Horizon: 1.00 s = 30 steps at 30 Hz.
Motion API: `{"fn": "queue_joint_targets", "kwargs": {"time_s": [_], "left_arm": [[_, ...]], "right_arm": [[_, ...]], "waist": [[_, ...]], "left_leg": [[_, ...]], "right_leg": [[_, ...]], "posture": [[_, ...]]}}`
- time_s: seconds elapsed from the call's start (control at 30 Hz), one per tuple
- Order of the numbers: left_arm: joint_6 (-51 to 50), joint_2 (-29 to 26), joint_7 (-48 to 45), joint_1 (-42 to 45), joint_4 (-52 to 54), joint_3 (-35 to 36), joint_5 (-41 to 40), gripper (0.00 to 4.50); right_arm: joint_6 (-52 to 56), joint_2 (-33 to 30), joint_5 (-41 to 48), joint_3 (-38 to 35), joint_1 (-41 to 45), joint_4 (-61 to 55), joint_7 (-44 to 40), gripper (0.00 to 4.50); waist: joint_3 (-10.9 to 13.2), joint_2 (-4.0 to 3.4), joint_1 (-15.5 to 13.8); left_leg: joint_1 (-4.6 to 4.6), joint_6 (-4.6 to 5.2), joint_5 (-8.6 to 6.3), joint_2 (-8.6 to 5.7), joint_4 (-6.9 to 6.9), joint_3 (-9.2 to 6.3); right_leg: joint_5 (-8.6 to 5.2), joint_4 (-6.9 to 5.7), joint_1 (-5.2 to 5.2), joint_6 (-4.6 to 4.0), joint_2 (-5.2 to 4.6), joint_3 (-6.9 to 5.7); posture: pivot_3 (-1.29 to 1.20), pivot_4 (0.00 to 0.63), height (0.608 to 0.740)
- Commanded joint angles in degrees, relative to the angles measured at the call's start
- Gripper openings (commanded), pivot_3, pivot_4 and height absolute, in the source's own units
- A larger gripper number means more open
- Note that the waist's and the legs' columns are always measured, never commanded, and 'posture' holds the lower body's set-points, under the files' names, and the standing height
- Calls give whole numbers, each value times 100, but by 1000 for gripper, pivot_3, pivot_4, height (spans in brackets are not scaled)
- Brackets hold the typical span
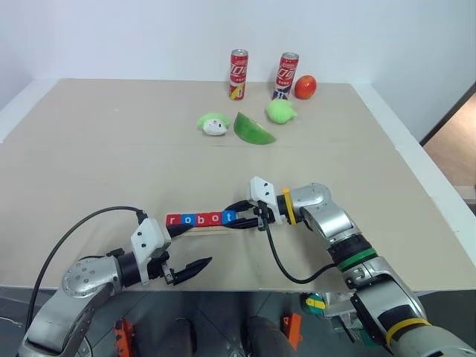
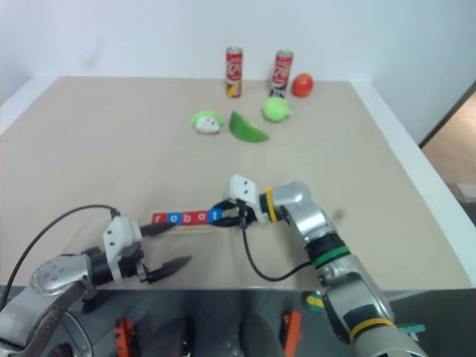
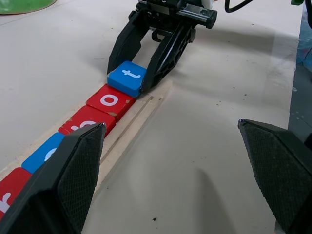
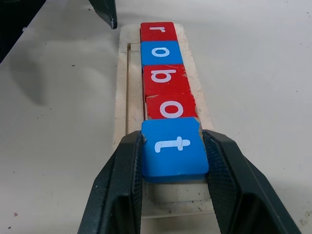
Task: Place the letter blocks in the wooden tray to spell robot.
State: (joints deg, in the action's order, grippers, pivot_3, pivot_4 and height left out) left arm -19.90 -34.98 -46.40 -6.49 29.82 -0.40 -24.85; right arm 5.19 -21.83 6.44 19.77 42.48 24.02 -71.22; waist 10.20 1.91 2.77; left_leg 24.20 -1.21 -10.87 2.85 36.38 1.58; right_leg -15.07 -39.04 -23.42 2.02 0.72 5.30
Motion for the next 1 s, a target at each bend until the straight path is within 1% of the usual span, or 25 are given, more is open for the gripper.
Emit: {"fn": "queue_joint_targets", "kwargs": {"time_s": [0.03, 0.5, 0.77, 1.0], "left_arm": [[51, -14, 31, -9, 203, 35, -21, 4500], [14, -40, 16, 29, 199, 22, -23, 4500], [-16, -52, 4, 35, 206, 18, -30, 4500], [-39, -59, -32, 114, 160, 21, -37, 4500]], "right_arm": [[80, -53, 32, -131, 143, -62, -76, 1229], [101, -85, 26, -182, 197, 58, -116, 1229], [298, -153, 173, -310, 189, -108, -155, 1229], [175, -174, 66, -268, 136, 31, -165, 1229]], "waist": [[0, 0, 0], [0, 0, -1], [0, 0, -1], [0, 0, -1]], "left_leg": [[0, 0, 0, 0, 0, 0], [1, 0, 0, -1, 0, 0], [1, 0, 0, 0, 0, 0], [2, 0, 0, -1, -1, 0]], "right_leg": [[0, 0, 0, 0, 0, 0], [-2, 0, 0, 1, -1, 0], [-3, 0, 0, 1, -1, 0], [-3, 0, -1, 2, 0, 1]], "posture": [[0, 150, 740], [0, 150, 740], [0, 150, 740], [0, 150, 740]]}}
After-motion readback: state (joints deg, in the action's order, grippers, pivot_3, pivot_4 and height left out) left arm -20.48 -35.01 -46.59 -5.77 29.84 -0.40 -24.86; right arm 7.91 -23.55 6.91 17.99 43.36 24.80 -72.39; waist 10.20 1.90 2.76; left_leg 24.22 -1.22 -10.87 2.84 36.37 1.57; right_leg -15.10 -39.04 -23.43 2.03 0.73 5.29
